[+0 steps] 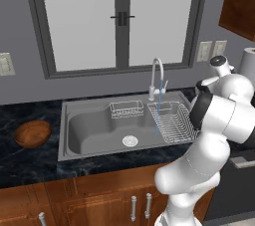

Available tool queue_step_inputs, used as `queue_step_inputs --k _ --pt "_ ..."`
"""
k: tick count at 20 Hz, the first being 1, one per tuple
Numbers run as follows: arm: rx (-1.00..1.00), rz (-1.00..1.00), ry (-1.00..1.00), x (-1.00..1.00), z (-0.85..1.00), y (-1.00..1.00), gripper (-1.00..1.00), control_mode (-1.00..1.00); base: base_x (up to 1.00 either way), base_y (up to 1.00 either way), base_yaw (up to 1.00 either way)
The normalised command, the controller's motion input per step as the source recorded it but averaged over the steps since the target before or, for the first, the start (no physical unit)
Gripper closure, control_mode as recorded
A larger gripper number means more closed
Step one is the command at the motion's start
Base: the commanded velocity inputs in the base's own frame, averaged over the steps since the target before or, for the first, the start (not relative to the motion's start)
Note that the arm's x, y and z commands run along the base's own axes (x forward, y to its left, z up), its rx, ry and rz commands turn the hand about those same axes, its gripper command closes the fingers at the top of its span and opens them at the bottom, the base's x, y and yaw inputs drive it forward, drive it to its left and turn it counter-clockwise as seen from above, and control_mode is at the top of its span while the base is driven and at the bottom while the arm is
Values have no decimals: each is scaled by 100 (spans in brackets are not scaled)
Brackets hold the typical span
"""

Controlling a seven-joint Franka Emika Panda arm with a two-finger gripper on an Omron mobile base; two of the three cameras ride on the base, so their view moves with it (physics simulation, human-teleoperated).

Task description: Rinse each bowl for a few seconds and place them down in the sink or on the counter.

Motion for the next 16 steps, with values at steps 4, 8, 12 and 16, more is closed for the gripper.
queue_step_inputs --k 4,8,12,16 --pt "3 -4 0 0 -18 -10 -100 -100 0 0 0" --pt "2 -3 0 0 -16 -12 -100 -100 0 0 0" --pt "2 -1 0 0 -13 -14 -100 -100 0 0 0" --pt "0 -1 0 0 -12 -8 -100 -100 0 0 0"
